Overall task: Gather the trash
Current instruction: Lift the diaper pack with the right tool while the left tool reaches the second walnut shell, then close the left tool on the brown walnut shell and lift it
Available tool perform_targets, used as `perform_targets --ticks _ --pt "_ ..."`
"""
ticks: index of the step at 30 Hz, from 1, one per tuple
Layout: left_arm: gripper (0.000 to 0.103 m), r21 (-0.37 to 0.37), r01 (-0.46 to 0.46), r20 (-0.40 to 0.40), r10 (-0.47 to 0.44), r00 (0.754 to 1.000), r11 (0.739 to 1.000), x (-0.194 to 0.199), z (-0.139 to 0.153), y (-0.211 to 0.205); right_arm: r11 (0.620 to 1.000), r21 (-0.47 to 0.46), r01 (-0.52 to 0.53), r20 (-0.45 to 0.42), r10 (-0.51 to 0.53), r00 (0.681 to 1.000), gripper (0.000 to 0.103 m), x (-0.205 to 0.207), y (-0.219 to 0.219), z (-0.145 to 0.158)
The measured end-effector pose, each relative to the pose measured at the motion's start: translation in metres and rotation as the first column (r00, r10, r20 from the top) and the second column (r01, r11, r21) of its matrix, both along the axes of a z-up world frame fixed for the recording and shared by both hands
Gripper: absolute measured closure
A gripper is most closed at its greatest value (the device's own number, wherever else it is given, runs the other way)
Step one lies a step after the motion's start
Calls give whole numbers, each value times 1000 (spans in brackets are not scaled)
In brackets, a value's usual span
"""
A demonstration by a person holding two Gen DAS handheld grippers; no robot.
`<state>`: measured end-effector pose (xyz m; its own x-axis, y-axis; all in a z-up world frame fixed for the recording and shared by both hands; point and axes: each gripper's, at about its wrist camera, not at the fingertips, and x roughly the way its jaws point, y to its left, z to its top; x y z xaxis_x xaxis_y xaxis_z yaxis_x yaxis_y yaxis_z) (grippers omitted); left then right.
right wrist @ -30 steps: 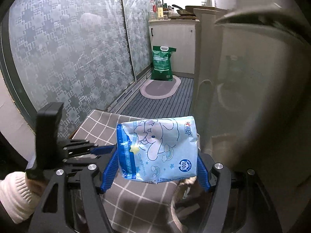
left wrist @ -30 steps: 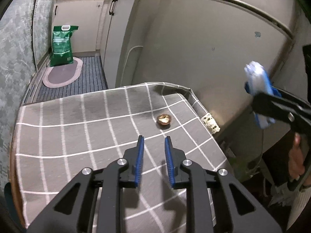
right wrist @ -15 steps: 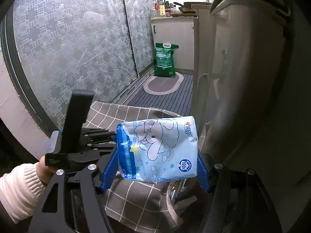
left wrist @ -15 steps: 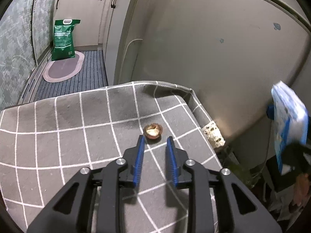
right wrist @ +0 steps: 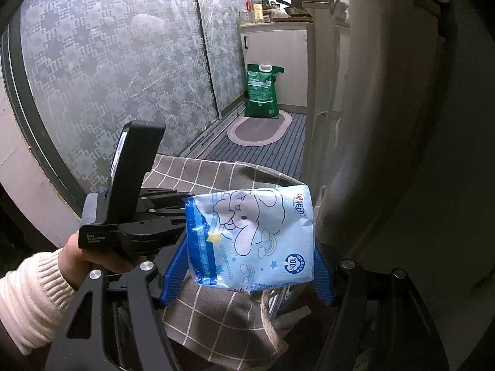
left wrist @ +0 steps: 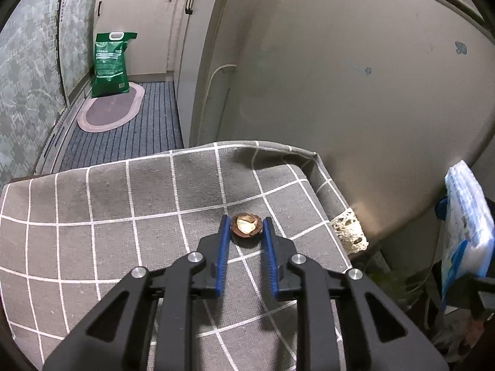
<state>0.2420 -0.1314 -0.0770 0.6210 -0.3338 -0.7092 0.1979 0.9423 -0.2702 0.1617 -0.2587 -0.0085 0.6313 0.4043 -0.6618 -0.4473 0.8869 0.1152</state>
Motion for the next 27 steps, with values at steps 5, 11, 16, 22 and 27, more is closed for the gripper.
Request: perform_targets --ticks 5,11,16,22,27 --pt "80 -4 0 6 0 1000 1000 -5 3 12 1000 -8 -8 -4 8 1000 34 3 9 1" --pt "80 3 -3 23 3 1000 1000 -18 13 35 1000 -12 -28 -5 28 1000 34 8 28 3" --pt "80 21 -21 39 20 999 1000 -32 23 59 998 -18 -55 0 55 998 34 11 52 6" --pt "80 42 -50 59 47 997 998 -52 34 94 996 -24 -88 3 88 996 34 15 84 12" --pt "80 63 -78 81 72 994 995 -73 44 127 993 -30 -115 6 115 993 34 18 109 16"
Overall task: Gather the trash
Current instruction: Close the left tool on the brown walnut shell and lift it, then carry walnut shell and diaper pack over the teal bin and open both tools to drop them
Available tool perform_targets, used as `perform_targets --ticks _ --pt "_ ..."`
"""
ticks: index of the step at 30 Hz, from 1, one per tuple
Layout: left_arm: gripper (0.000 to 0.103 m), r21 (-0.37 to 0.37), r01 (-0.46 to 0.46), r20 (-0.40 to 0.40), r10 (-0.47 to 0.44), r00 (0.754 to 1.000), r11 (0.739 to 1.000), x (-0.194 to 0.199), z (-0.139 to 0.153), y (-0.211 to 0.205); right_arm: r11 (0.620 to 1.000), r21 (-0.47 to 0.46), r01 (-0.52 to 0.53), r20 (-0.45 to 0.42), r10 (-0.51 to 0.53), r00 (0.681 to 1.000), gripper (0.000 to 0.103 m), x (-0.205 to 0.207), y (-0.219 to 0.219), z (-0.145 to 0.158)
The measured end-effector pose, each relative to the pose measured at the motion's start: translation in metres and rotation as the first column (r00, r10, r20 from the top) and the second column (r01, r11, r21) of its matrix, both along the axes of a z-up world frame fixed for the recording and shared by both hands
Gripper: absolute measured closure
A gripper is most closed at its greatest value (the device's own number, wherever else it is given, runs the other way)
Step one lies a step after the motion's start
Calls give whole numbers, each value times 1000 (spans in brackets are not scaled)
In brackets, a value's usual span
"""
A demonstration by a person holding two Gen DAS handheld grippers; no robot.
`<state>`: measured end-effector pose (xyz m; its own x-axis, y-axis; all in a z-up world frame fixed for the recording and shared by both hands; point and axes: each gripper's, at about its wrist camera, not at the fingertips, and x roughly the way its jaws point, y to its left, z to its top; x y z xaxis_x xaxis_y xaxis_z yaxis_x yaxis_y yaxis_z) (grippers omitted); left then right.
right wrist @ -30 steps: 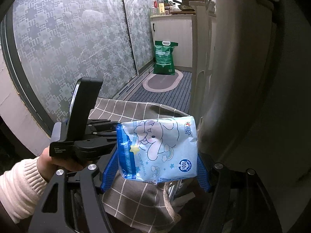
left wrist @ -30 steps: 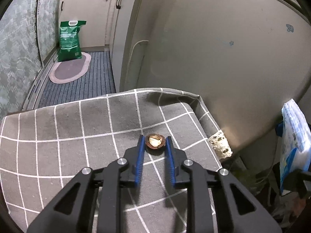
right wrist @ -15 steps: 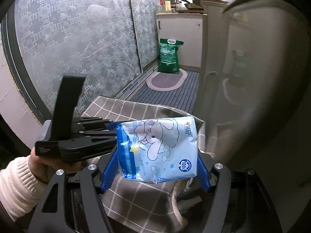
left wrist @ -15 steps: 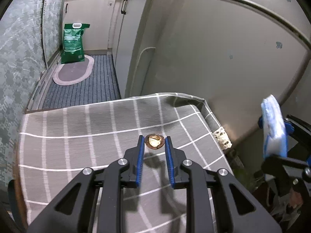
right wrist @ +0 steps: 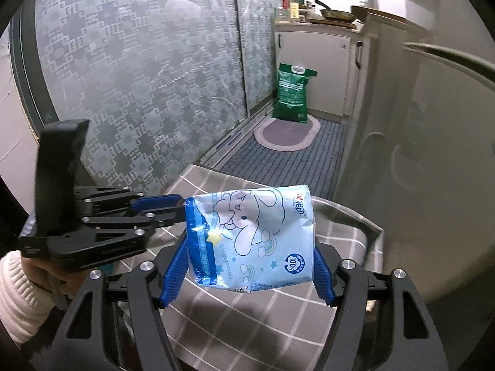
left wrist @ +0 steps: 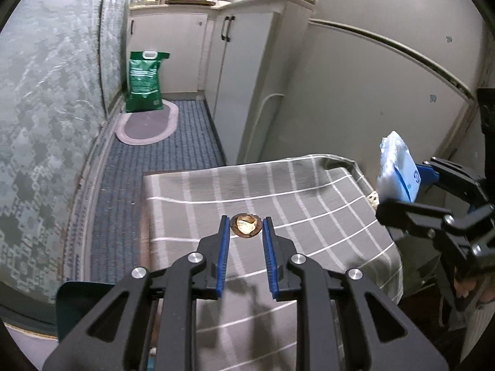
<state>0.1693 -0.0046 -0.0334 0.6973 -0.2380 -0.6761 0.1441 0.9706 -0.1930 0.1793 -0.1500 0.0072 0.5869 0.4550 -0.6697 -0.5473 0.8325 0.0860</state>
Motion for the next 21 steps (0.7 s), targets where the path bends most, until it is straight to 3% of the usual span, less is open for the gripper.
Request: perform_targets --ticks 10,21 --pt "80 30 -99 -15 99 995 995 -29 0 74 997 12 -80 -6 80 997 34 2 60 5" --pt "80 117 -136 -127 151 980 984 -58 -37 125 987 15 -161 -14 161 987 34 4 127 6"
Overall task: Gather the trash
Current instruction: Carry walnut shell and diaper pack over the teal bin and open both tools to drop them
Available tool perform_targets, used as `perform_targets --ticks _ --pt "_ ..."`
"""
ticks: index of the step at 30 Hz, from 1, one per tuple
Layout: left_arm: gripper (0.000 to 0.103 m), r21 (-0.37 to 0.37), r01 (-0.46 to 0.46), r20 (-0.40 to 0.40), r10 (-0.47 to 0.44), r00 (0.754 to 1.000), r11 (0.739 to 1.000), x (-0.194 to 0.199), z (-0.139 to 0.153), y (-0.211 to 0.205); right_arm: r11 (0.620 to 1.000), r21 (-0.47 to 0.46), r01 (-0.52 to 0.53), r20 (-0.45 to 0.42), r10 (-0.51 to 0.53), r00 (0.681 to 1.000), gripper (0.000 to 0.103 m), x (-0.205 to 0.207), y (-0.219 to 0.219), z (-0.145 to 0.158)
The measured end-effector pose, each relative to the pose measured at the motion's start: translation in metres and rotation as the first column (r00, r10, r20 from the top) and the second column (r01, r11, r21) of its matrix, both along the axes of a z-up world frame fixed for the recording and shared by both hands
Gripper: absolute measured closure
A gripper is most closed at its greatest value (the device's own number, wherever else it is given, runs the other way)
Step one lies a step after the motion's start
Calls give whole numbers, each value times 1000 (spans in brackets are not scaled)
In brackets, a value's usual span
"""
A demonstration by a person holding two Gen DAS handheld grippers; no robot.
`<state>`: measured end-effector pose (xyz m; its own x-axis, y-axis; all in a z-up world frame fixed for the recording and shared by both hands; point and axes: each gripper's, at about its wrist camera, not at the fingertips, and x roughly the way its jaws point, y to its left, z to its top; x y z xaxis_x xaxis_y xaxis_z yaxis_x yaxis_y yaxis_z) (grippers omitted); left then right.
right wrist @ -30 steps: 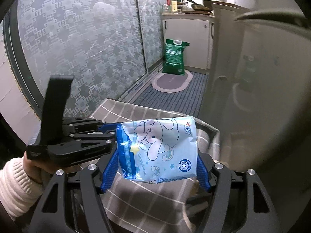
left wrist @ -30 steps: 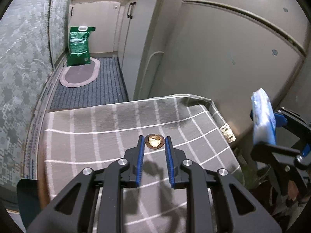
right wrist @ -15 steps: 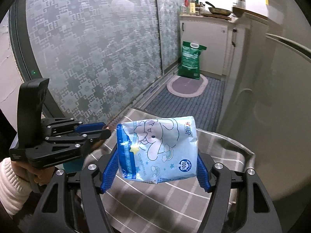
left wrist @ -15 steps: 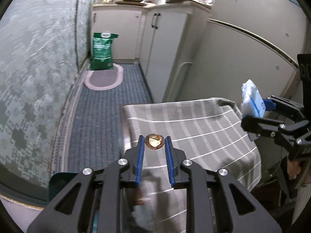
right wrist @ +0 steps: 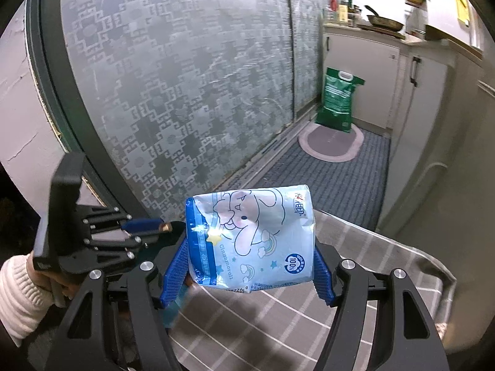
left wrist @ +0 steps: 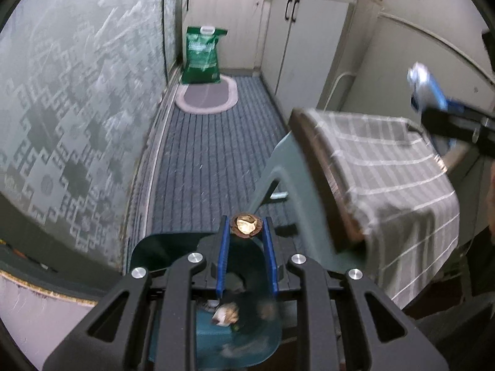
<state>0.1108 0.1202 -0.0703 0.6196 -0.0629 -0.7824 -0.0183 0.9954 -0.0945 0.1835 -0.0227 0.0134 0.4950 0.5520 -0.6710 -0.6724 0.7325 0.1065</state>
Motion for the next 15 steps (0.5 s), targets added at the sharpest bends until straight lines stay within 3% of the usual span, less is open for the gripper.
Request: perform_targets --ticks 9,15 --pt "78 26 12 -63 -10 998 1000 -17 -21 20 998 -24 -54 -20 54 998 34 1 47 -9" --pt "78 20 -14 -58 16 998 1000 -27 -20 40 995 -62 -81 -63 77 995 34 4 76 -27"
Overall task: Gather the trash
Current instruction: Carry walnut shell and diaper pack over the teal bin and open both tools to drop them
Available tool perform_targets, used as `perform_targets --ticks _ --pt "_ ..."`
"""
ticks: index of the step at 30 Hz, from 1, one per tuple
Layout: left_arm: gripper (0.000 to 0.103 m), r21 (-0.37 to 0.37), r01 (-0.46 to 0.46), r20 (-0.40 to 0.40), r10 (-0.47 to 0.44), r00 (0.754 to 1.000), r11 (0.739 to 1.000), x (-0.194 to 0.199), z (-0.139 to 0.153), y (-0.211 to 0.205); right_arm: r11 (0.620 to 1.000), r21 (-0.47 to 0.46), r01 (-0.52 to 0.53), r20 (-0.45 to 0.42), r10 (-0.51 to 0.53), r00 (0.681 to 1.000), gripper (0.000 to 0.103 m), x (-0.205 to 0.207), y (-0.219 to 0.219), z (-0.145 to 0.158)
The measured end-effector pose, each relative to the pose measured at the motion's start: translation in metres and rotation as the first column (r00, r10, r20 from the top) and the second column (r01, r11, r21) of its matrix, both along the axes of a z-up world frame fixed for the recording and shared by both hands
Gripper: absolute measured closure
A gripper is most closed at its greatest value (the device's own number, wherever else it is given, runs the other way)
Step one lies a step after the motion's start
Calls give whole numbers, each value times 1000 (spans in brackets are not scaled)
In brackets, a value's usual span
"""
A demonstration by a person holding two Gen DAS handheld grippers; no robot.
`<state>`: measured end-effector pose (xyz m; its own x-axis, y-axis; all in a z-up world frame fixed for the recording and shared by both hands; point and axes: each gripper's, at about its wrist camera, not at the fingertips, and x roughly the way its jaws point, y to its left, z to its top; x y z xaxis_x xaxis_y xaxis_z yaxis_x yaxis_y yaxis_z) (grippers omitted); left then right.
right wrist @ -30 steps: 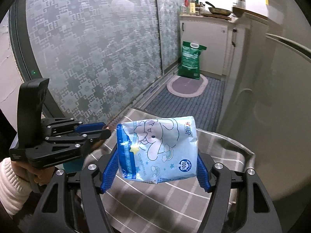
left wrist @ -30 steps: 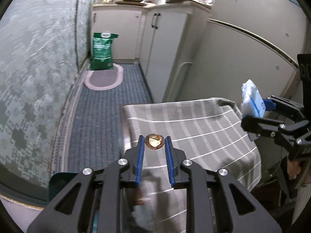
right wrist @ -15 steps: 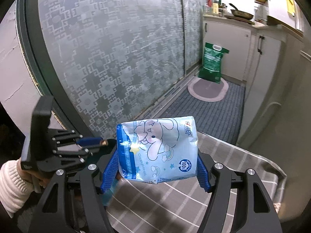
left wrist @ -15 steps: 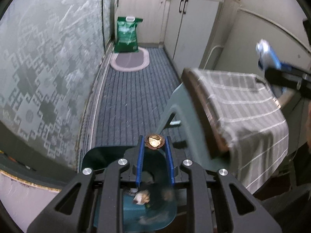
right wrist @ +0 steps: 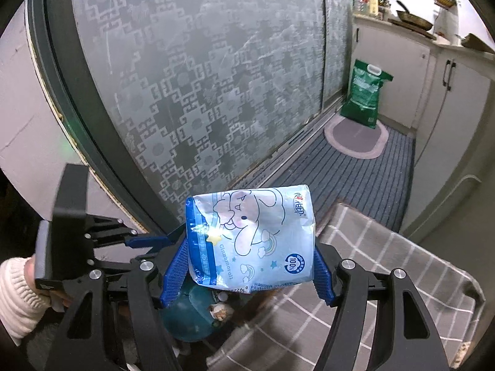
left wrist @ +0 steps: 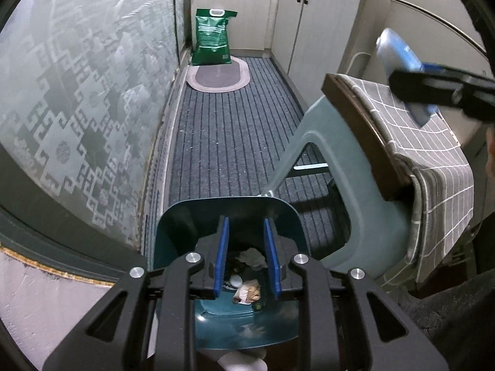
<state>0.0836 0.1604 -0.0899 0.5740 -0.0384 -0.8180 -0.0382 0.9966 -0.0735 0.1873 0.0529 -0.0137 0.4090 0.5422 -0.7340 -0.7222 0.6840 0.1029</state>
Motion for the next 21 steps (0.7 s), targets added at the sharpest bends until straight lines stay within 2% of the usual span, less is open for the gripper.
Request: perform_targets --ticks 9,21 --pt "78 -21 -32 63 34 997 999 -21 21 19 996 -73 -46 -52 43 998 34 -2 45 -31" --pt "79 -57 -77 150 85 985 995 -46 50 42 973 -200 -117 -154 87 984 34 -8 101 -91"
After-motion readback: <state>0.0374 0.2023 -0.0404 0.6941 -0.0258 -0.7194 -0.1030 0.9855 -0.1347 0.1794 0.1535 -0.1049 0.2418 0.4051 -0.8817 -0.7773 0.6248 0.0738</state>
